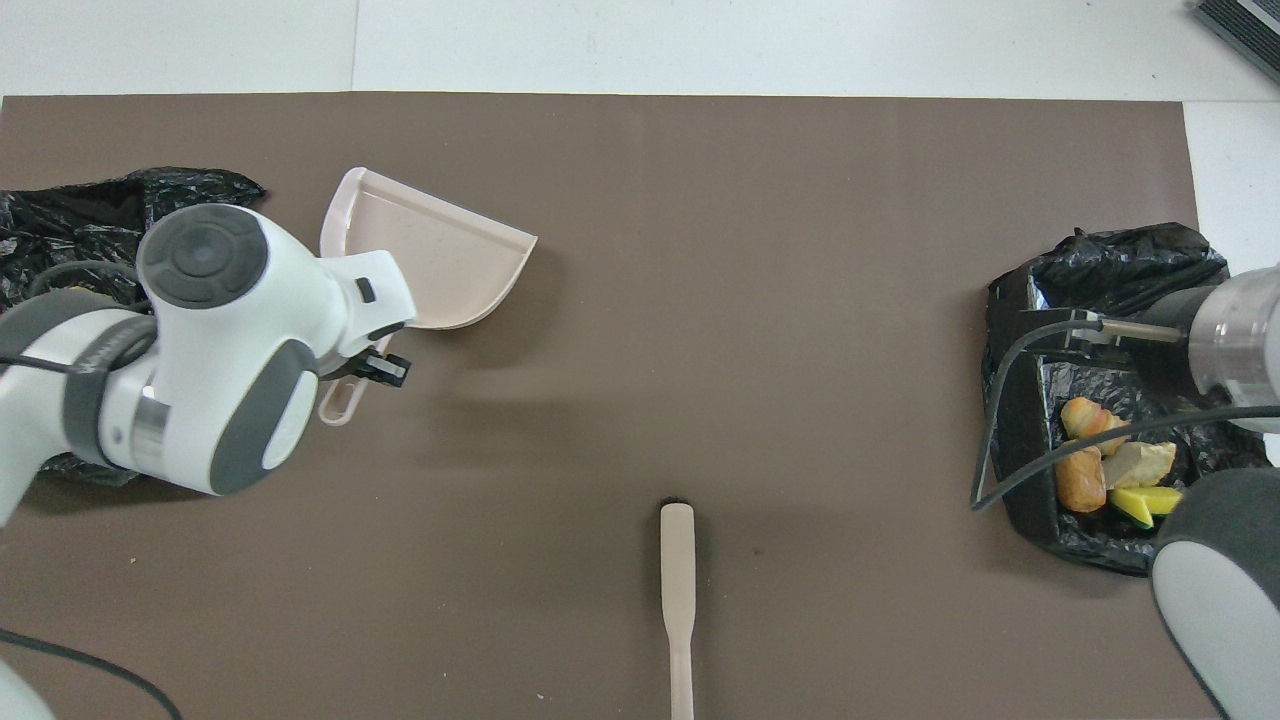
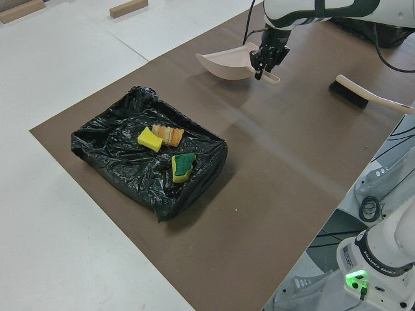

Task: Sweep and dump trash in bin
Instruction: 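Set the dustpan down at the table center with the left gripper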

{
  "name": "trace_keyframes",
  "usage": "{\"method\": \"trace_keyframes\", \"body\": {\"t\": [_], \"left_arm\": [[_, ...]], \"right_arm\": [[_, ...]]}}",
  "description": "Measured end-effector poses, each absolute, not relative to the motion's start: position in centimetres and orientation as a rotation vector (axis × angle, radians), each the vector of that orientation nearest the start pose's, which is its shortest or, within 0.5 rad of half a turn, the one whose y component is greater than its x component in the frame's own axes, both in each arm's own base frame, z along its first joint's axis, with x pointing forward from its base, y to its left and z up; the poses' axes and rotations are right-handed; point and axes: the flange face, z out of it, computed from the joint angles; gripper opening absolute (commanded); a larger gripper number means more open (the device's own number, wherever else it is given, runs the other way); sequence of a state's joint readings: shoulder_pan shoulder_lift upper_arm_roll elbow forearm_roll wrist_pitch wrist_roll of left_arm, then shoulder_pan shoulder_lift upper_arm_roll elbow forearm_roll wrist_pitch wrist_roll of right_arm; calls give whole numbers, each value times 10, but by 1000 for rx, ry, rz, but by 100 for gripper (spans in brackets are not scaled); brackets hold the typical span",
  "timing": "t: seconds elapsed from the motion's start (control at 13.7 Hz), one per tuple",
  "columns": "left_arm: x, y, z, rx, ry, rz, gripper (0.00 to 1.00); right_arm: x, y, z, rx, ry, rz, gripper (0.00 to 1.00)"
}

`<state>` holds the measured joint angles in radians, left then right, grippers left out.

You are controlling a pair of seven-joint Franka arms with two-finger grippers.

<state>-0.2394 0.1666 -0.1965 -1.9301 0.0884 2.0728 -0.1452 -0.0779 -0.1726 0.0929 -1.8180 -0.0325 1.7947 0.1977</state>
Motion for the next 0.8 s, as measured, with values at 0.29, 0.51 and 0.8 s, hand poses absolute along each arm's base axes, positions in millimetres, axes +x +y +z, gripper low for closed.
{"method": "trace_keyframes", "body": {"t": [0.29, 0.51, 0.8], "left_arm": [[519, -335, 409, -3134, 326, -40, 0], [502, -406, 415, -3175, 250, -72, 0], [507, -472, 390, -3205, 90, -26, 0]], "right_arm": [[525, -60, 613, -3158, 219, -210, 100], [527, -54, 622, -3170, 211, -178, 100], [509, -41, 640, -3169, 300, 11, 100]]}}
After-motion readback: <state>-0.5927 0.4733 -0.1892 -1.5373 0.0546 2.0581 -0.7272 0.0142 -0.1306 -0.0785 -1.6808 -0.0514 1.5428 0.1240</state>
